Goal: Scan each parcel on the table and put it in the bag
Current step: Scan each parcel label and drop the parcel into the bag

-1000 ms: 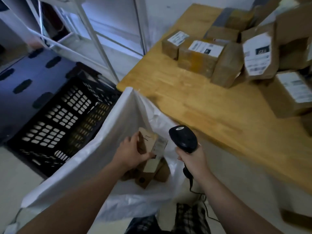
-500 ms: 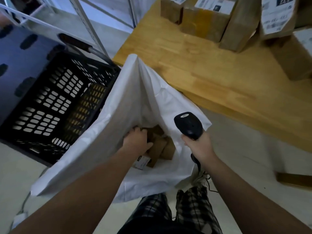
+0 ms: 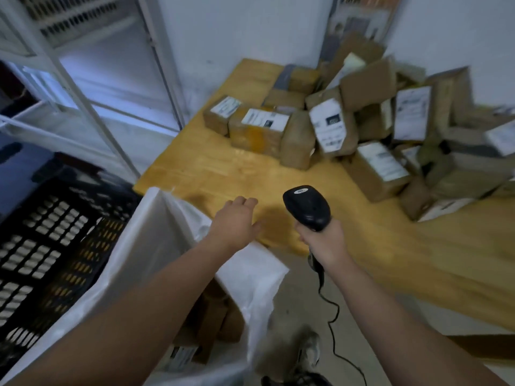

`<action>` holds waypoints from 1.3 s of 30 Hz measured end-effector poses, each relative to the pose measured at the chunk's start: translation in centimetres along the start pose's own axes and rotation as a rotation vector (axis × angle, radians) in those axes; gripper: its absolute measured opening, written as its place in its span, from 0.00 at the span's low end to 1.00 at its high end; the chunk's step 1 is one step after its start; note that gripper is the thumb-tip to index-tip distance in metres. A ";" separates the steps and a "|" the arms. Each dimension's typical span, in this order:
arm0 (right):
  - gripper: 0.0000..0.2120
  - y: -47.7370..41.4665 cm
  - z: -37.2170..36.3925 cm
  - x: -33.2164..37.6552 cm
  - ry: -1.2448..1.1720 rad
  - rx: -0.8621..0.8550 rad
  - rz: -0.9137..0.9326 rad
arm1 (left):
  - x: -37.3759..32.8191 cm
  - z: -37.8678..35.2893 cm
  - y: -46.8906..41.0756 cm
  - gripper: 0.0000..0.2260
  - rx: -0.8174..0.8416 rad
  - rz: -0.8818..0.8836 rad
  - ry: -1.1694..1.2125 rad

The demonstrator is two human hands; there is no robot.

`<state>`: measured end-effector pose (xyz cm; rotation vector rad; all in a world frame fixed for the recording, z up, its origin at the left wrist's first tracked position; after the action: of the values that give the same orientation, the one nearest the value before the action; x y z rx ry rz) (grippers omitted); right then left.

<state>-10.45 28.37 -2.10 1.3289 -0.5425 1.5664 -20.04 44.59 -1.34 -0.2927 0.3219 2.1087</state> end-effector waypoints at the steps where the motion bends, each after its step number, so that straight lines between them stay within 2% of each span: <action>1: 0.07 -1.0 1.5 0.9 -0.021 -0.025 0.011 | -1.4 0.6 -1.3 0.25 -0.027 -0.017 0.001; 4: 0.03 -4.0 6.0 2.9 -0.083 -0.080 0.037 | -5.5 1.3 -4.7 0.25 -0.083 -0.050 0.045; 9: 0.07 -7.8 11.5 3.6 -0.158 -0.105 -0.009 | -10.3 0.8 -8.6 0.24 -0.129 0.005 0.202; 14: 0.06 -11.7 14.3 4.7 -0.249 -0.134 -0.058 | -13.1 3.2 -13.0 0.23 -0.221 0.070 0.338; 22: 0.10 -16.7 14.5 6.8 -0.255 -0.178 -0.063 | -11.6 4.9 -23.2 0.41 -0.113 0.304 0.566; 26: 0.04 -18.4 13.9 7.0 -0.240 -0.191 -0.062 | -11.0 4.9 -26.1 0.52 -0.083 0.358 0.685; 30: 0.02 -19.5 13.5 6.9 -0.206 -0.223 -0.056 | -10.9 5.4 -28.0 0.47 -0.155 0.342 0.692; 36: 0.06 -20.1 12.7 6.3 -0.248 -0.247 -0.056 | -11.0 5.2 -29.1 0.31 -0.093 0.316 0.702; 39: 0.09 -20.1 12.8 6.2 -0.331 -0.255 -0.051 | -10.4 5.8 -28.2 0.35 -0.087 0.331 0.727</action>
<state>13.72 28.87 2.52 1.3973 -0.8748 1.1953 8.81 52.90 4.34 -1.1297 0.7421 2.2729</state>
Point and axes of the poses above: each hand's wrist, its own y-axis away from the middle knuckle, its own z-axis out of the back of the hand, x = y × z, the point moved 9 cm from there along -y, towards the middle knuckle, and after that the axes turned 4 degrees about -x, right-handed, at the moved point
